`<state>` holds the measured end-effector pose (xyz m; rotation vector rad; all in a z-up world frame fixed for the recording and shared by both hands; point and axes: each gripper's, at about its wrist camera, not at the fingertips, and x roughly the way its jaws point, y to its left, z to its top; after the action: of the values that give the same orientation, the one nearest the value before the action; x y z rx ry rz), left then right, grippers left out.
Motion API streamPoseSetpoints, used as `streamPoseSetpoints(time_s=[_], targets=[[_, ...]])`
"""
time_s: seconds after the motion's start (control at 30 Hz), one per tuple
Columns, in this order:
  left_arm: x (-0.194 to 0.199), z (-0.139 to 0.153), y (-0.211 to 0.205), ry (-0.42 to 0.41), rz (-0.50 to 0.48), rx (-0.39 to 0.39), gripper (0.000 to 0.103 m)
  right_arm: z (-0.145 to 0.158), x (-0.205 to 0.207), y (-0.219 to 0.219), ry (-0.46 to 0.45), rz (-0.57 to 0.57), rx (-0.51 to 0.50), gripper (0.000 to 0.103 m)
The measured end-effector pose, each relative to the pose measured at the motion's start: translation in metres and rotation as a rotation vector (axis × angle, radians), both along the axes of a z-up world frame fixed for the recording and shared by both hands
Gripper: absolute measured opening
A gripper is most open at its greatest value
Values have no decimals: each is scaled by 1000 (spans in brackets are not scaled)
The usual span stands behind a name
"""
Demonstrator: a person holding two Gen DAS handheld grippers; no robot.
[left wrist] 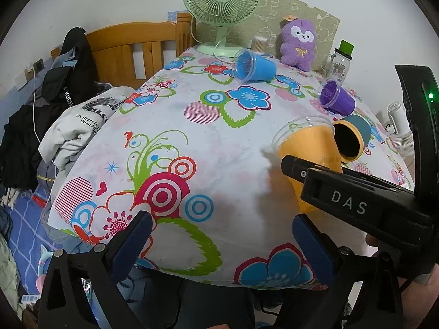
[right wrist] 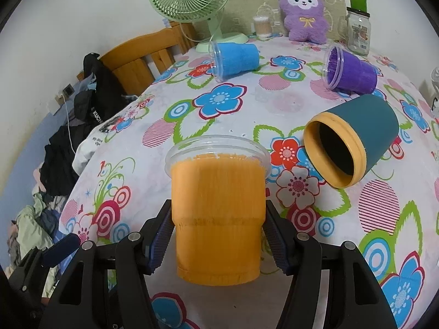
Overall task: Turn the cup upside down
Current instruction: 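Rotate the right gripper to turn the held orange cup over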
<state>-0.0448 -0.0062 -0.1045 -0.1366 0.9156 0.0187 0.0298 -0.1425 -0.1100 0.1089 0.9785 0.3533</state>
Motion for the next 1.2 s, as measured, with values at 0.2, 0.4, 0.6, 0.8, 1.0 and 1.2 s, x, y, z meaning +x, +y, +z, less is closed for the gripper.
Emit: streamPoseSetpoints(time_s=[0.2, 0.4, 0.6, 0.8, 1.0, 1.2], targets=[[0, 1, 0, -1, -1, -2, 103, 18, -10, 1, -40, 7, -6, 65], [0, 1, -4, 1, -7, -1, 103, 29, -19, 3, -49, 17, -17, 65], [1, 1, -7, 3, -8, 2, 103, 12, -20, 8, 13, 27, -37, 66], [1, 1, -6, 4, -3, 2, 103, 7, -20, 7, 53, 27, -17, 74], [1, 1, -6, 1, -6, 6, 103, 18, -23, -6, 31, 31, 18, 82], [1, 3, -15, -6, -31, -5, 103, 47, -32, -68, -82, -58, 186, 82]])
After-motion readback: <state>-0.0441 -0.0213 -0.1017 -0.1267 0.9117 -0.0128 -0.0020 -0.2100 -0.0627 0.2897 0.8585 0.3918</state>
